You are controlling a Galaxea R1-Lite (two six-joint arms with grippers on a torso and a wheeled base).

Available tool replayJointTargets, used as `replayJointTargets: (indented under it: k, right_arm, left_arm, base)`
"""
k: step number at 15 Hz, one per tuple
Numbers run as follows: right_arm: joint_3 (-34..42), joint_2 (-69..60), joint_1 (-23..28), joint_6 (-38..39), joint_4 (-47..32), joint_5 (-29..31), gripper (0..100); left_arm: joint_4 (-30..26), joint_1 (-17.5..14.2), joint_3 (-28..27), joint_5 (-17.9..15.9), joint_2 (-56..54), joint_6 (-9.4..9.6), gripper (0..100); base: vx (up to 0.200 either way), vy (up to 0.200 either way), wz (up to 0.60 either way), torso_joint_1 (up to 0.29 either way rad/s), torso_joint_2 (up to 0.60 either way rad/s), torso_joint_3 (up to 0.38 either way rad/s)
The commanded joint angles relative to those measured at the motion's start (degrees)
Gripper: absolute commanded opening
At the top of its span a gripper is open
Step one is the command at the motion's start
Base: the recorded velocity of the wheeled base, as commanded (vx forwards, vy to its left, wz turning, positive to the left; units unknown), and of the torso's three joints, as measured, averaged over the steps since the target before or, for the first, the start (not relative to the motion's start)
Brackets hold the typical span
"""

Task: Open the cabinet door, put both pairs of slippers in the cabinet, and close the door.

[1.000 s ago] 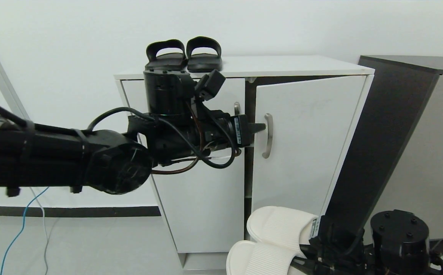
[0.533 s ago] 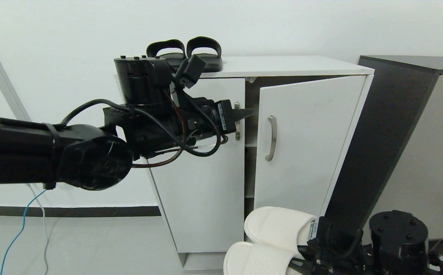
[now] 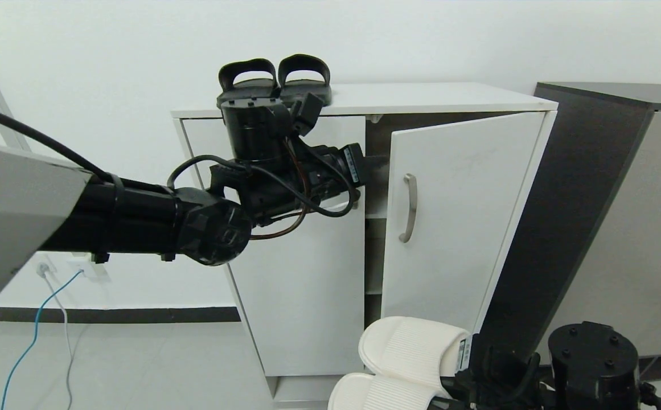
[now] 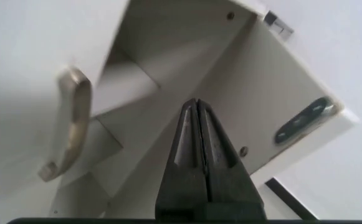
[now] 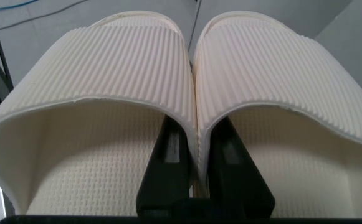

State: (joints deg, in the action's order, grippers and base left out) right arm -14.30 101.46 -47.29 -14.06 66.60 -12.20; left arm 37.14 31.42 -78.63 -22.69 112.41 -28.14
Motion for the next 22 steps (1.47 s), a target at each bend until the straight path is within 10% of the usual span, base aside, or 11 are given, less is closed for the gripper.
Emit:
replayJointTargets:
  k: [1, 6, 11, 18, 22]
  right_arm:
    - [0.15, 0.05, -0.26, -0.01, 0.02, -0.01, 0]
    - [0.15, 0.14, -0.53, -0.09, 0.02, -0.01, 0]
    - [0.15, 0.05, -0.35, 0.08, 0.2, 0.07, 0]
    - [-0.82, 0.14, 2.64, 0.17, 0.11, -0.01, 0]
    - [-1.17, 0.05, 4.22, 0.17, 0.2, -0.01, 0]
  left_arm:
    - [0.12, 1.63, 1.81, 0.1, -0.88, 0.27, 0]
    - [0.21, 7.78, 7.53, 1.68, -6.76, 3.0, 0]
    - [1.0, 7.43, 11.57, 5.72, -8.79, 5.02, 0]
    - [6.98, 1.1, 41.98, 7.92, -33.31, 9.15, 0]
    - [-0.49, -1.18, 54.64, 11.96, -56.42, 12.93, 0]
  base:
    - [-0.2, 0.0, 0.0, 0.002, 0.0, 0.002]
    - [-0.2, 0.0, 0.0, 0.002, 0.0, 0.001]
    - [-0.08, 0.0, 0.0, 0.001, 0.0, 0.0]
    - [0.0, 0.0, 0.0, 0.0, 0.0, 0.0]
    - [0.0, 0.0, 0.0, 0.0, 0.0, 0.0]
